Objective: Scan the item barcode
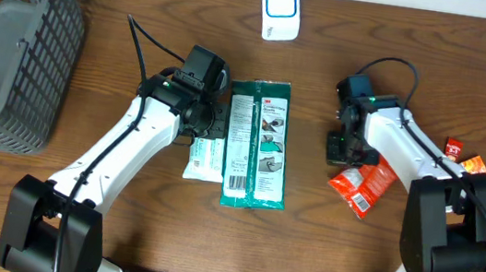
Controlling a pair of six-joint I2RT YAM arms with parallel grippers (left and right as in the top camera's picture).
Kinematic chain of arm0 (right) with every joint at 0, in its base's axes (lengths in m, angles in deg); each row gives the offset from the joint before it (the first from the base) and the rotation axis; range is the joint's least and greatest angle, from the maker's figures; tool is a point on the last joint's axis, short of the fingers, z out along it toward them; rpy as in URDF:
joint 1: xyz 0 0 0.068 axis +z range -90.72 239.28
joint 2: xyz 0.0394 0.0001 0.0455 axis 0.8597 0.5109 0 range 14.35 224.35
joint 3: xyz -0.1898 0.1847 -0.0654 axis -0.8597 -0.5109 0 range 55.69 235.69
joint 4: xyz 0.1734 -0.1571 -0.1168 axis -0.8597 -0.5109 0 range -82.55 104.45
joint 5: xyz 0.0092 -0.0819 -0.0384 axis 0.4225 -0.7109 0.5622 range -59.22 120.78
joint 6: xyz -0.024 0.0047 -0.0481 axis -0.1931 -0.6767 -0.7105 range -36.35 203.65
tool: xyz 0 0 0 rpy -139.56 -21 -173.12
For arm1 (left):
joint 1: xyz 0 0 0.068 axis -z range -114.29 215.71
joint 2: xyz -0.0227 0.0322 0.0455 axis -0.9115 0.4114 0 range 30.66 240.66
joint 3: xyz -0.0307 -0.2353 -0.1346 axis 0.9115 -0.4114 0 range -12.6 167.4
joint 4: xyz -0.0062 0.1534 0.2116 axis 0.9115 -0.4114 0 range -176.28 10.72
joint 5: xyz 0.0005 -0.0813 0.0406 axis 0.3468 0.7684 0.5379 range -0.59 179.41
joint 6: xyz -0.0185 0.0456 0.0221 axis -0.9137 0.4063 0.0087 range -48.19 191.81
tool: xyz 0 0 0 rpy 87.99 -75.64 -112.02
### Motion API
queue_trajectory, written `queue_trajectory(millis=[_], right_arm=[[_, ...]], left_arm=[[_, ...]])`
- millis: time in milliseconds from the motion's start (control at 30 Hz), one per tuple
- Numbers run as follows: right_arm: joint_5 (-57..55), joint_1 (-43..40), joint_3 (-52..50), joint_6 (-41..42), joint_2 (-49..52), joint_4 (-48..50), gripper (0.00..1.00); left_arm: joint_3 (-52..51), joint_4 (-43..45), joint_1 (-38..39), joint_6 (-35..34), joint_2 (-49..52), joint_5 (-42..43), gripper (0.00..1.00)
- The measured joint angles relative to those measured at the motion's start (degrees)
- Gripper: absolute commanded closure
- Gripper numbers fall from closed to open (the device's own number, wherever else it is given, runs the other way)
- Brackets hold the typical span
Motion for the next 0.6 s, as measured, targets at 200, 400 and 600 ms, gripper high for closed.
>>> queue_trajectory(millis=[200,400,600], right_arm=[[-7.52,-3.54,-0.02,0.24,0.0,-1.95,0.99],[-5.49,-7.06,-0.04,0.52,0.0,-4.76,0.88],[4.57,-7.21,-0.13,-1.16,0.0,-3.63,0.98]], left_arm=[[0.0,0.11,0.0,0.0,0.0,0.0,0.89],[0.0,0.22,0.0,-0.02,0.0,0.02,0.89],[0.0,0.39,0.0,-0.02,0.0,0.02,0.88]])
